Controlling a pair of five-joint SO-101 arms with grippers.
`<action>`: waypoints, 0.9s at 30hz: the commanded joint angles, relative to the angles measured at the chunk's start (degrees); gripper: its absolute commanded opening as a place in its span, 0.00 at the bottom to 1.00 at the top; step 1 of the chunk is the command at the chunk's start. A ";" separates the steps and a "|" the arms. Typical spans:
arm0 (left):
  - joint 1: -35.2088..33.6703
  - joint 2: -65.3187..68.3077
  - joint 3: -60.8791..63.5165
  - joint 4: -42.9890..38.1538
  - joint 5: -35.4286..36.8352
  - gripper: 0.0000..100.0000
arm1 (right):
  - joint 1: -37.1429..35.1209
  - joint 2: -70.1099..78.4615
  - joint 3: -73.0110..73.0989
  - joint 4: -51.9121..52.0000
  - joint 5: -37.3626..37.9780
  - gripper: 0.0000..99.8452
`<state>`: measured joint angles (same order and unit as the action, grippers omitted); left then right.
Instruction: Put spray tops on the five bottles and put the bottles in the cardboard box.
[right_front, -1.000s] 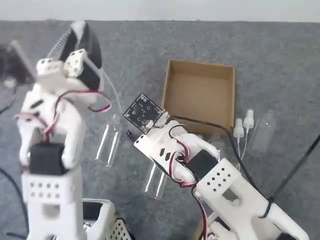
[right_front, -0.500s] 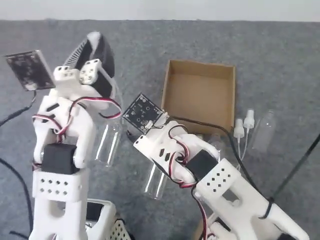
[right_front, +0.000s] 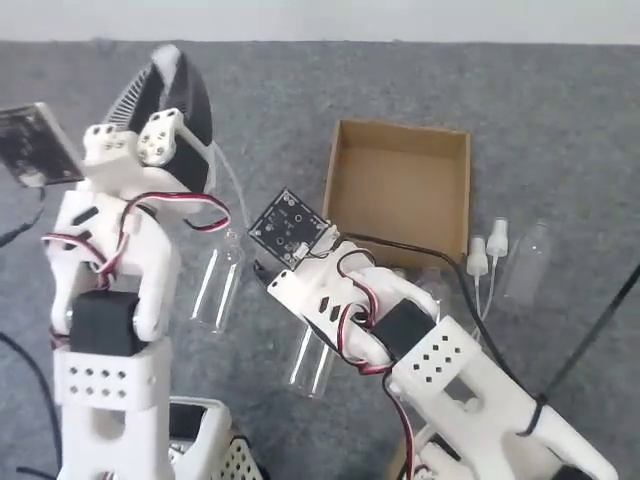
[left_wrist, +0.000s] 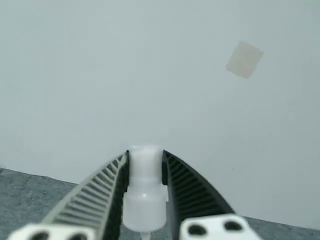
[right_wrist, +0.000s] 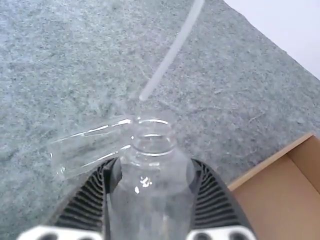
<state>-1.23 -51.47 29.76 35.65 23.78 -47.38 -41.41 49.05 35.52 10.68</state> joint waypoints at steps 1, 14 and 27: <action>-0.35 -1.14 -2.24 -2.37 0.18 0.01 | -1.01 -2.86 -0.70 0.57 -0.62 0.01; -0.09 -1.76 6.02 -2.37 0.53 0.01 | -2.33 -2.86 -0.70 0.66 -0.62 0.01; 5.80 -4.75 6.46 9.67 0.18 0.01 | -2.15 -2.86 -0.70 0.66 -2.99 0.01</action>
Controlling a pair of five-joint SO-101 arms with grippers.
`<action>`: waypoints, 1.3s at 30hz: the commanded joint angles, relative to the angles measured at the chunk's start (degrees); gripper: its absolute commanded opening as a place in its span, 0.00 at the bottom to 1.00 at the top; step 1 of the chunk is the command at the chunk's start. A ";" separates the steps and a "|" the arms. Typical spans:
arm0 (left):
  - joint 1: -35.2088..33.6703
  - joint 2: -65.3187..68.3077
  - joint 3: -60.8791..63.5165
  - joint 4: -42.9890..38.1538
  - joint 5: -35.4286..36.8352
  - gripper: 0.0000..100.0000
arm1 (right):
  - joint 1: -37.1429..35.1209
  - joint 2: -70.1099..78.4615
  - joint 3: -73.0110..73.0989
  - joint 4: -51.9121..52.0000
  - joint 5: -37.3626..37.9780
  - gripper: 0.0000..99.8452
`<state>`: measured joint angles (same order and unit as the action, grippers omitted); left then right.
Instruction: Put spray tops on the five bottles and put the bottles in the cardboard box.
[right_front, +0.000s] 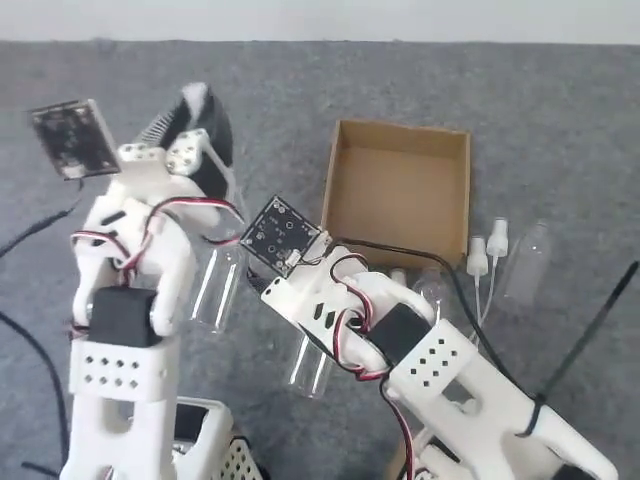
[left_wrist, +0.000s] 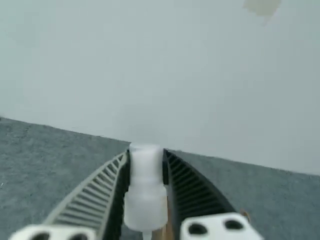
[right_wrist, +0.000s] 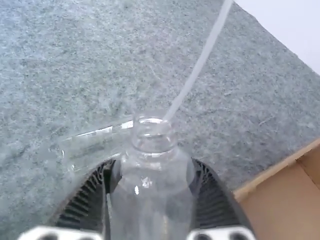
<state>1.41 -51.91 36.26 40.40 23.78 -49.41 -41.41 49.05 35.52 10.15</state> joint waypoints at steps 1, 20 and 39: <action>3.78 -5.71 0.31 6.51 0.18 0.01 | 0.04 -2.86 -0.70 0.66 -3.69 0.01; 6.07 -16.26 16.75 3.25 -2.73 0.01 | 4.44 -3.47 0.26 -3.38 -10.90 0.01; 6.51 -16.70 20.70 3.52 -3.25 0.01 | 4.79 -3.47 8.70 -22.20 -7.38 0.01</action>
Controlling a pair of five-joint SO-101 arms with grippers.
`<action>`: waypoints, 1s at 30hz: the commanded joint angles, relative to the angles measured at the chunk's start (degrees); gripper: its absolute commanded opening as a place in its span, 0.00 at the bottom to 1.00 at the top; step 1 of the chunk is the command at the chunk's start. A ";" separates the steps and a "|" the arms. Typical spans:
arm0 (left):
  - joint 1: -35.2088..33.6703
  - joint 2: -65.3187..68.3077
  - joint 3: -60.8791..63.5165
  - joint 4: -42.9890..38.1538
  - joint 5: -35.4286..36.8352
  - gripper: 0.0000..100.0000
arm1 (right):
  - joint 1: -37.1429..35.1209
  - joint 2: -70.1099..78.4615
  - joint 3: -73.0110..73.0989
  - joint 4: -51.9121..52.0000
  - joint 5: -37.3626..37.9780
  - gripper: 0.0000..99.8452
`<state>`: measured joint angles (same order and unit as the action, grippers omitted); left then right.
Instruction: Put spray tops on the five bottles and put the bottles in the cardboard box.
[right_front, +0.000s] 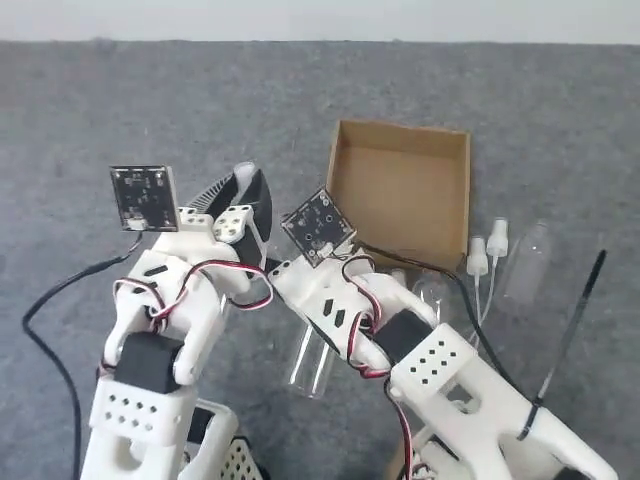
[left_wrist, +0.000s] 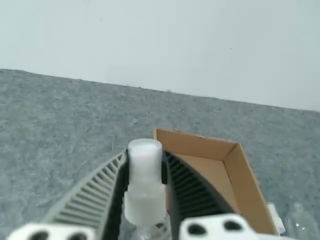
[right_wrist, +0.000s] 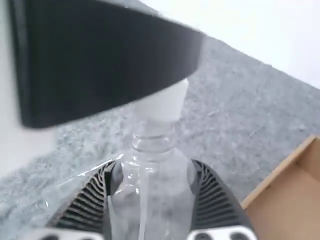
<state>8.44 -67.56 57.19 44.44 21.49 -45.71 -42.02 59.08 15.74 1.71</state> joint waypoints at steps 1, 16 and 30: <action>-0.62 -1.05 -0.22 -0.53 -1.49 0.01 | 1.10 -2.86 -1.32 -2.59 1.05 0.01; -0.62 -1.05 -6.20 5.19 -12.75 0.15 | 0.84 -2.68 -1.58 -2.42 0.88 0.01; -0.62 -1.14 -18.77 19.43 -12.75 0.16 | -0.04 -2.95 -2.64 -2.15 0.79 0.01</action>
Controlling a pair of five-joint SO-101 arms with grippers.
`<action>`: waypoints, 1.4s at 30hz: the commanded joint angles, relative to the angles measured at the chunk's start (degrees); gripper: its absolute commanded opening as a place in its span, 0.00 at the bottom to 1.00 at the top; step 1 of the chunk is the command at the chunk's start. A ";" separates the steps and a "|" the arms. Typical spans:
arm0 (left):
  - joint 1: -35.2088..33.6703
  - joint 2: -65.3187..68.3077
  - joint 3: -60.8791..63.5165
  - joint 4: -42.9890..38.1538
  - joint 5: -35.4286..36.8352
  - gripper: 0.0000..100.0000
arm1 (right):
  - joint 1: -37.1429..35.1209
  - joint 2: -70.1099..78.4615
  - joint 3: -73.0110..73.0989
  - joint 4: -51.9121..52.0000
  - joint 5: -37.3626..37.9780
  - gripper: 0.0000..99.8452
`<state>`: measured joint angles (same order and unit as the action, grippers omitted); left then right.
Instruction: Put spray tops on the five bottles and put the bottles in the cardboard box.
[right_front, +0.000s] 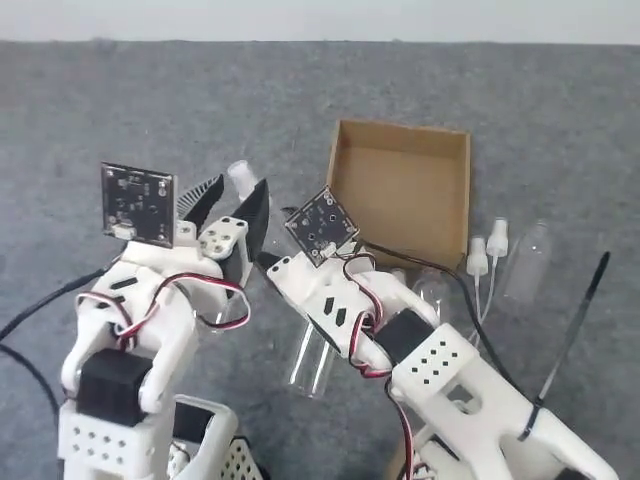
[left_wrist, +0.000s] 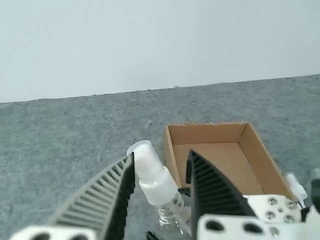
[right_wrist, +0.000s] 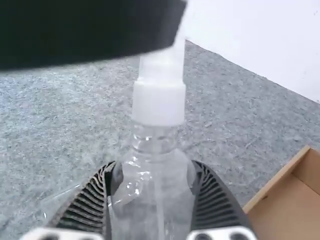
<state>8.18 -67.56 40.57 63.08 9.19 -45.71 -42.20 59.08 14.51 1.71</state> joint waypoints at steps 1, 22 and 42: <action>-0.35 -1.14 -1.71 0.70 -0.44 0.16 | -0.13 -2.77 -2.73 -1.01 0.79 0.01; -16.18 -0.70 -0.04 -5.98 0.79 0.24 | 1.71 -2.77 -3.52 -1.54 0.97 0.01; 2.46 -0.79 20.26 -13.98 -8.88 0.28 | 9.98 10.07 -25.58 5.85 -2.46 0.01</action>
<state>8.79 -67.56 61.23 54.20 0.66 -34.20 -31.47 39.82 16.53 0.31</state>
